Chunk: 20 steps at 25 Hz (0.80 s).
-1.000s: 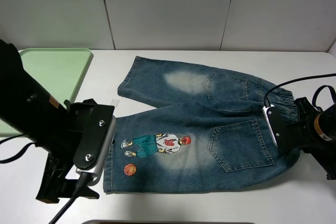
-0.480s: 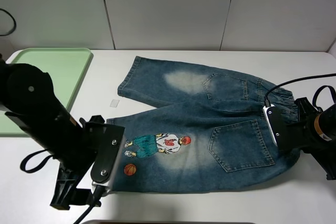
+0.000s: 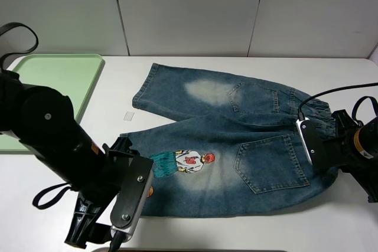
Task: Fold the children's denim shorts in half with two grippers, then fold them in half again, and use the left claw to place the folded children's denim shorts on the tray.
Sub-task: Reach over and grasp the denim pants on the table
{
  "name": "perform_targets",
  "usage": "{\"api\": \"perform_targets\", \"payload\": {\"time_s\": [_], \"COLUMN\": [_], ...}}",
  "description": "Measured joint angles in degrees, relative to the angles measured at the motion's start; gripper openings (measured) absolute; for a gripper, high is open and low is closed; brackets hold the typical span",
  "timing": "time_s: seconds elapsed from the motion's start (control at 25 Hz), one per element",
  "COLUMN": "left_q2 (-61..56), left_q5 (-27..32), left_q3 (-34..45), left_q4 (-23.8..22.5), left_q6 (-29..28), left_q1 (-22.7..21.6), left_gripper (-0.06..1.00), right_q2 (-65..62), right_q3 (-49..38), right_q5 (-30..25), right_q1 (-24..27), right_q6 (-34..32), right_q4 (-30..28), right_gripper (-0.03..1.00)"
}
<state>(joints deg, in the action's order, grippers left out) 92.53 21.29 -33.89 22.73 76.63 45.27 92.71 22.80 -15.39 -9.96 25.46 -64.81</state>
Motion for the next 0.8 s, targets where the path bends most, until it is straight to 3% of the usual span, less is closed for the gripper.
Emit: {"api": "perform_targets", "payload": {"time_s": [0.2,0.56,0.8], "left_q2": [4.16,5.53,5.53], "left_q5": [-1.08,-10.40,-10.15], "left_q3": [1.04,1.51,1.57], "left_q4": [-2.01,-5.31,-5.44], "left_q6": [-0.63,-4.74,-4.90], "left_q1": [0.00,0.00,0.00], "left_gripper": [0.91,0.91,0.90], "right_q2": [0.00,0.00,0.00], "right_q3": [0.00,0.00,0.00], "right_q5": [0.00,-0.05,-0.05], "right_q1": [0.00,0.00,0.00], "right_q6": [0.00,0.00,0.00], "right_q4": [0.07,0.39,0.46], "right_gripper": [0.07,0.07,0.07]}}
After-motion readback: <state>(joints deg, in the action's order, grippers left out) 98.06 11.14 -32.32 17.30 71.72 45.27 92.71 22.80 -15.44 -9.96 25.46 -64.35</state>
